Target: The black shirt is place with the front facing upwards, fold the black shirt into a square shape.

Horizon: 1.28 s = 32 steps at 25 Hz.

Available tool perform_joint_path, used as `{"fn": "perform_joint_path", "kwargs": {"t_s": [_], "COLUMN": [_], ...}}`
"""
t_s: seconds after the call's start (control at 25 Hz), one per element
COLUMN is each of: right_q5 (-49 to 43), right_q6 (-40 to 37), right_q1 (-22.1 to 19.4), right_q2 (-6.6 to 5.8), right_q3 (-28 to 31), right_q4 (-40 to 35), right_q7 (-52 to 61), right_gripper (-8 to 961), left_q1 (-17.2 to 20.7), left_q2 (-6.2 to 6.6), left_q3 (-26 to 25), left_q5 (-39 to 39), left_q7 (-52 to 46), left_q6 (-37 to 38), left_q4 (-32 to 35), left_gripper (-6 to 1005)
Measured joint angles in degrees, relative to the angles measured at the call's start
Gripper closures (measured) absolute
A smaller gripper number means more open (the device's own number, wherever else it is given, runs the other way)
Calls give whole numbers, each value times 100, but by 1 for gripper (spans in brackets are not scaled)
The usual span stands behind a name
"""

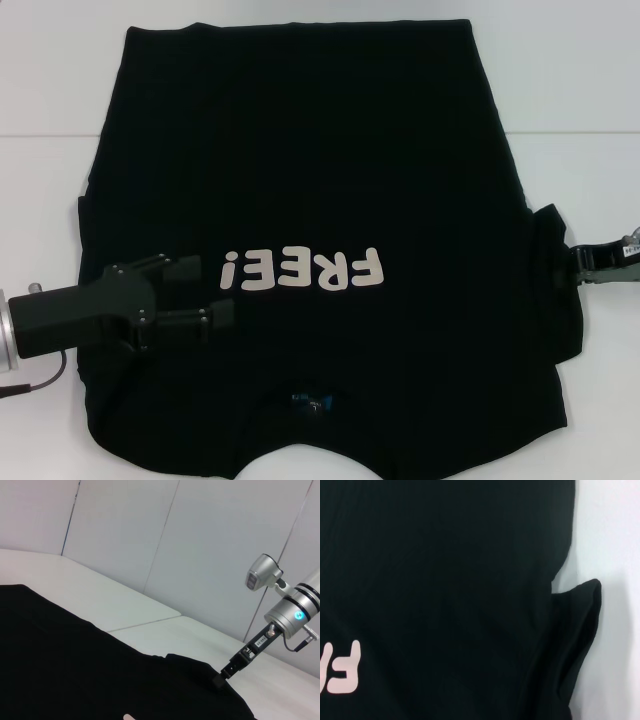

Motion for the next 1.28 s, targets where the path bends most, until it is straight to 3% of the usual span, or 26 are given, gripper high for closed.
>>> {"fn": "perform_joint_path", "kwargs": {"t_s": [0.16,0.72,1.28], "right_q5": [0,42,319], "right_q6": [-7,-540,-965], "right_q1": [-6,-212,68], "right_q2": [-19,-183,-4], "right_q3": [1,443,407], "right_q4": [-26,-787,-1096], "right_q7": [1,-94,-709], "right_gripper": [899,908,888], "left_q1": [0,40,29], "left_q2": [3,21,27], "left_q3": [-2,-4,38], "left_q5": [0,9,44], "left_q7": [-1,-16,-140], "left_q6": [0,3,-28], "left_q4": [7,9,14], "left_gripper": [50,51,51]}}
